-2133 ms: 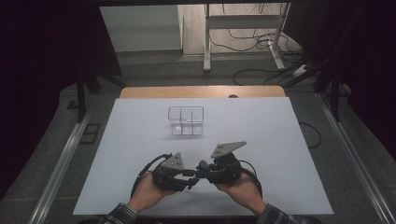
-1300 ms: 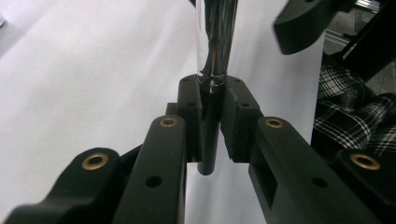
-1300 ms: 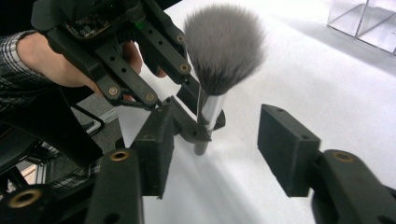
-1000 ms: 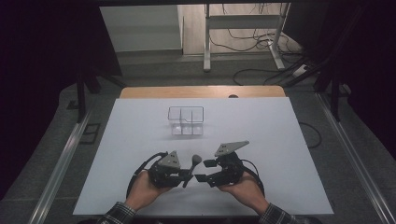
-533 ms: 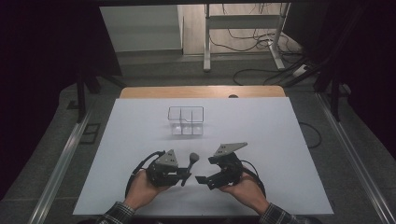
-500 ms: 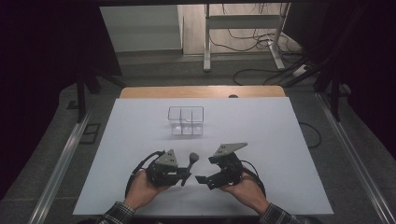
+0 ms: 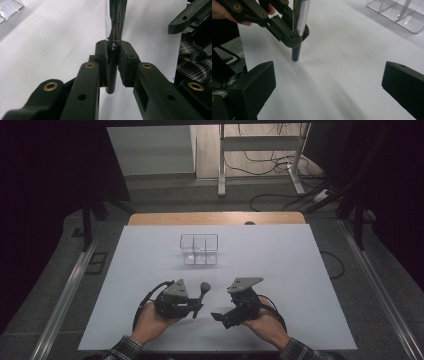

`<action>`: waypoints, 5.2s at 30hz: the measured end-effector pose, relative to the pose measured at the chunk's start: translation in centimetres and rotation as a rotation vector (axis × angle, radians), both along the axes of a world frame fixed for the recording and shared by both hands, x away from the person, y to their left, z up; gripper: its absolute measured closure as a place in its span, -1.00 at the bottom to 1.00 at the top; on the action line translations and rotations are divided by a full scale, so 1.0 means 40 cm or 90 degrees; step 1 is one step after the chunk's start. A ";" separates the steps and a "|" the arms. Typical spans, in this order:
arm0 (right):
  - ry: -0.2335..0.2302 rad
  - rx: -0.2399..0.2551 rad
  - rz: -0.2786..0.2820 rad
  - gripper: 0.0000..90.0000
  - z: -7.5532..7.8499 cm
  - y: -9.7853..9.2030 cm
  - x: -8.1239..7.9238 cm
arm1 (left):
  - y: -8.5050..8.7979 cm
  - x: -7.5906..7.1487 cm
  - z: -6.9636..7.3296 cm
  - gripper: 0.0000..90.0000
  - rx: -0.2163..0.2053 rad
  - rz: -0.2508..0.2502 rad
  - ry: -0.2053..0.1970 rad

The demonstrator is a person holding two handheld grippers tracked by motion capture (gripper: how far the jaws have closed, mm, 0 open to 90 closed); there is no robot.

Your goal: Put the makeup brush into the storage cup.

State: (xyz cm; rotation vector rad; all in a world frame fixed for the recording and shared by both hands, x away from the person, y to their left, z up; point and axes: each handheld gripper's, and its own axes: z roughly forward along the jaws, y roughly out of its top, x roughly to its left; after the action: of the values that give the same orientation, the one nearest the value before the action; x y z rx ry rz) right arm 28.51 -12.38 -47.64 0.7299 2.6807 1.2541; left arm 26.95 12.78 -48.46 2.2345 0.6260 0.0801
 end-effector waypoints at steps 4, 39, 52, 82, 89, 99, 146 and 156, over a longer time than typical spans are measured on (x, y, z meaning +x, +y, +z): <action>-0.009 -0.008 -0.005 -1.00 -0.003 -0.005 -0.001 | 0.008 0.002 0.001 0.75 -0.010 0.009 0.001; -0.037 -0.067 -0.030 -1.00 -0.003 -0.072 -0.010 | 0.059 0.009 0.027 0.74 -0.064 0.054 -0.014; -0.056 -0.080 -0.052 -1.00 -0.002 -0.112 -0.015 | 0.059 0.030 0.042 0.74 -0.063 0.058 -0.025; -0.061 -0.080 -0.112 -1.00 0.006 -0.207 -0.029 | 0.067 0.100 0.077 0.74 -0.102 0.078 -0.033; -0.061 -0.076 -0.128 -1.00 0.009 -0.228 -0.031 | 0.065 0.119 0.082 0.74 -0.101 0.082 -0.034; -0.066 -0.084 -0.144 -1.00 0.010 -0.257 -0.033 | 0.062 0.143 0.086 0.74 -0.104 0.076 -0.031; -0.022 -0.086 -0.253 -1.00 -0.002 -0.416 -0.059 | 0.023 0.261 0.115 0.74 -0.112 0.093 -0.054; -0.015 -0.073 -0.272 -1.00 -0.004 -0.442 -0.066 | 0.018 0.285 0.125 0.74 -0.114 0.099 -0.055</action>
State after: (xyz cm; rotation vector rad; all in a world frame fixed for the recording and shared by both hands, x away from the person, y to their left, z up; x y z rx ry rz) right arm 25.87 -30.04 -47.79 1.1800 2.3738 0.9844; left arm 38.34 13.49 -43.47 1.9974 0.7292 0.1911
